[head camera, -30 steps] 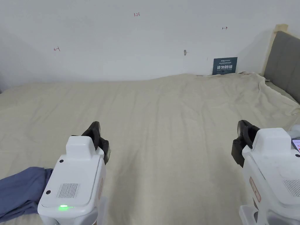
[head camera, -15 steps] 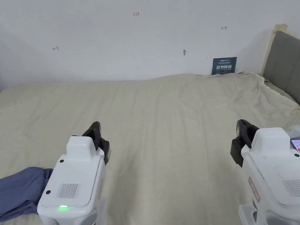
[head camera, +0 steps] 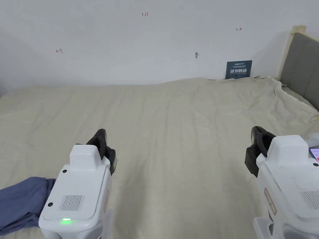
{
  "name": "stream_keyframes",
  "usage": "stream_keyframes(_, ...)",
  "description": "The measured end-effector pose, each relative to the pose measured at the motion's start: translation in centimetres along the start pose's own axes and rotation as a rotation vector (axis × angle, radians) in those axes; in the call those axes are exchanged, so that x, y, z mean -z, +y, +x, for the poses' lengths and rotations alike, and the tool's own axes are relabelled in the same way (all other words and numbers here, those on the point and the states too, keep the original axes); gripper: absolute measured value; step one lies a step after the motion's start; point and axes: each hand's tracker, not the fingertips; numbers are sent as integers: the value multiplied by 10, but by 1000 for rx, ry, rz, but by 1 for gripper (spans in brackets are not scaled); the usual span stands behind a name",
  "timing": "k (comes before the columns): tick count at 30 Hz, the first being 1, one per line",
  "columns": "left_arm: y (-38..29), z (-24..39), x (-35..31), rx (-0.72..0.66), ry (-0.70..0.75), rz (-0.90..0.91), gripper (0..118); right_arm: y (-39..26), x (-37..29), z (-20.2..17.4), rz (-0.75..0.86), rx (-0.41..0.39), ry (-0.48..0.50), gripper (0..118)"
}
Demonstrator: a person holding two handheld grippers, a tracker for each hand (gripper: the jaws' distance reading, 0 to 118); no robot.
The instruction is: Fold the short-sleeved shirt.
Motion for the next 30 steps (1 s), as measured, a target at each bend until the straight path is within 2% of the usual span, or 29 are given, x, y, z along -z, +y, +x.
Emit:
stream_keyframes(25, -1, -4, 0, -30, 2, -2, 0, -1, 1, 1, 1, -3, -5, 2)
stream_keyframes(26, -1, -5, 0, -34, 4, -4, 5, -1, 1, 1, -1, 0, -5, 6)
stream_keyframes(27, -2, -5, 0, -37, 6, -5, 13, -1, 1, 1, -3, 4, -3, 17)
stream_keyframes(30, -4, -8, 1, -60, 10, -14, 63, 0, 2, 3, -14, 11, 1, 78)
